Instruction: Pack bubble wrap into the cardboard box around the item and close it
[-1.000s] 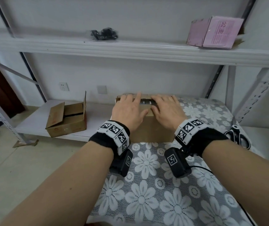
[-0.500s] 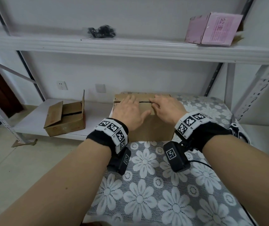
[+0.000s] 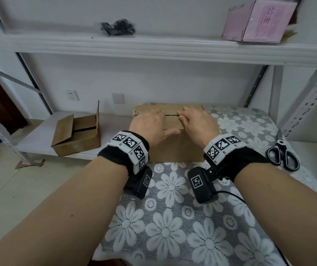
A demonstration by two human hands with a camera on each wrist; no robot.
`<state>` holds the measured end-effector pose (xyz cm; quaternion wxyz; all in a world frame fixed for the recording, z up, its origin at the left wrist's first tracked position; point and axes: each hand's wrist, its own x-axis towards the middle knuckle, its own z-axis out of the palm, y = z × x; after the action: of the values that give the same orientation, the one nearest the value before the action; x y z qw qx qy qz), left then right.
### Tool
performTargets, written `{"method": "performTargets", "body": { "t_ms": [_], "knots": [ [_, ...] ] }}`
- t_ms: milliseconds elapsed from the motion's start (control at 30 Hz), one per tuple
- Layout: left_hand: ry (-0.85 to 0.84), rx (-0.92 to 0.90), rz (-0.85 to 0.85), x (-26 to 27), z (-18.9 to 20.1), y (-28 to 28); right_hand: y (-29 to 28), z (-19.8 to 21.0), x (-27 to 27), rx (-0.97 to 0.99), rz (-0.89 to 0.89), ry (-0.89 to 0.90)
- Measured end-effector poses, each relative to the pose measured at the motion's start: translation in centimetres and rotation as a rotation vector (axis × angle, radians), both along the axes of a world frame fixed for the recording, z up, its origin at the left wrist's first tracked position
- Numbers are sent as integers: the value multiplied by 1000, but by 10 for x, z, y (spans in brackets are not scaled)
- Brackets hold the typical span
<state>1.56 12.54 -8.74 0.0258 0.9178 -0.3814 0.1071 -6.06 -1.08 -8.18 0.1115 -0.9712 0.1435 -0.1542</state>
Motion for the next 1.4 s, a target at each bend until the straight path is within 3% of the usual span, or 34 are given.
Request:
{"method": "performTargets", "body": {
  "t_ms": [233,567,833,1033,1167,1267,1400],
  "knots": [
    [16,-40,-52,0,-6,1,0,-2,2,-19,-16,-28],
    [-87,74,-68,4,-2,-1,1,-3,4,-66,-69,-51],
    [-57,111,-46,1,5,-1,3,-3,6,-105,-113,-69],
    [-4,-13,-17,-8,0,1,0,-9,5,-48,-61,-68],
    [24,52,13,-17,-2,1,-3,0,-7,-64,36,76],
    [68,34,48,-20,11,-2,-6,8,-22,-76,8,107],
    [148,-188,16,-36,34,-6,-15,17,-47,10,-53,15]
  ]
}}
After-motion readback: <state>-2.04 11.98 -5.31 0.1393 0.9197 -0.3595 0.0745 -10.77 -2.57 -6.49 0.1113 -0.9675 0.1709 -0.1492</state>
